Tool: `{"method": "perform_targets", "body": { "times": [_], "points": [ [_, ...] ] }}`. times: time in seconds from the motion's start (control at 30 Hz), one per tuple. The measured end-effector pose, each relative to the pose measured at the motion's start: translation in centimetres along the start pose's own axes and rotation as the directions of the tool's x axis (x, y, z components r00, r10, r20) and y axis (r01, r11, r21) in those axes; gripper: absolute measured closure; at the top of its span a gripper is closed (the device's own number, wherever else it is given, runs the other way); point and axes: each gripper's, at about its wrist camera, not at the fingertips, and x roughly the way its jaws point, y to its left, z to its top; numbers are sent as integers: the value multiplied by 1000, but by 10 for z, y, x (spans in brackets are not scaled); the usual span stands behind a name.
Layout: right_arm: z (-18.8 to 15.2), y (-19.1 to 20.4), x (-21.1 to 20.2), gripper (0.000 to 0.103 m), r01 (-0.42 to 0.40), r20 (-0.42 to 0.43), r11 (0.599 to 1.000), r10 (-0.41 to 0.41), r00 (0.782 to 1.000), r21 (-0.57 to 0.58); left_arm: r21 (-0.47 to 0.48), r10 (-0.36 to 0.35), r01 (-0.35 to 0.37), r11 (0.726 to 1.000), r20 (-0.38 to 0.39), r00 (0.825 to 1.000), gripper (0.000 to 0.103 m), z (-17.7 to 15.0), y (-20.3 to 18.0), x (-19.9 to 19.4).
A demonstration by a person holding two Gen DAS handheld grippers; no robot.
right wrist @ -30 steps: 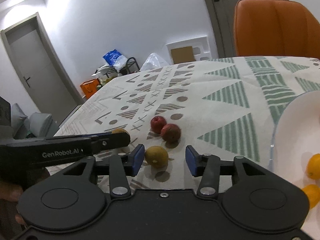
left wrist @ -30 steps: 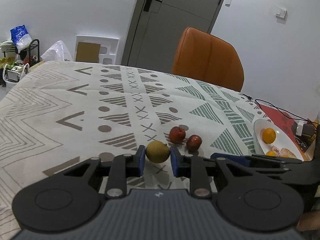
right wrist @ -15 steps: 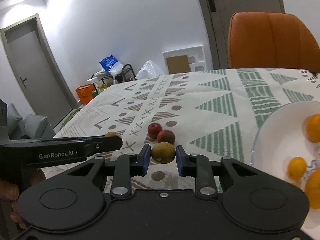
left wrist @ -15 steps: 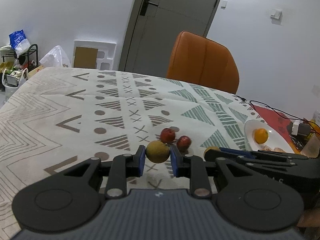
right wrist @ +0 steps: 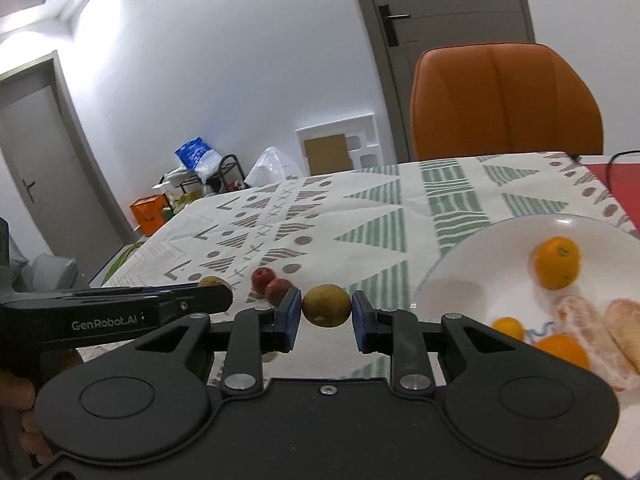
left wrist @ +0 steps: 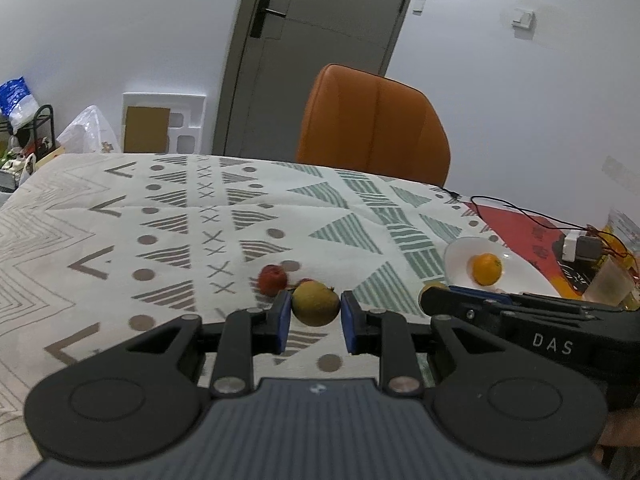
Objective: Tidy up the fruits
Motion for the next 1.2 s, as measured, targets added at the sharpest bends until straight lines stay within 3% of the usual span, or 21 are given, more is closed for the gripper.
{"method": "perform_targets", "body": {
  "times": [0.73,1.07,1.2],
  "points": [
    [-3,-55,-32,77,88,51,993,-92,994,83,73,-59,60,996,-14,998,78,1,-56,16],
    [-2,-68,-33,77,92,70,991,-99,993,100,102,-74,76,992,-20,997,78,2,-75,22],
    [-2,-71,-35,65,72,90,991,-83,993,115,112,-71,73,991,-20,997,78,3,-79,23]
  ]
}}
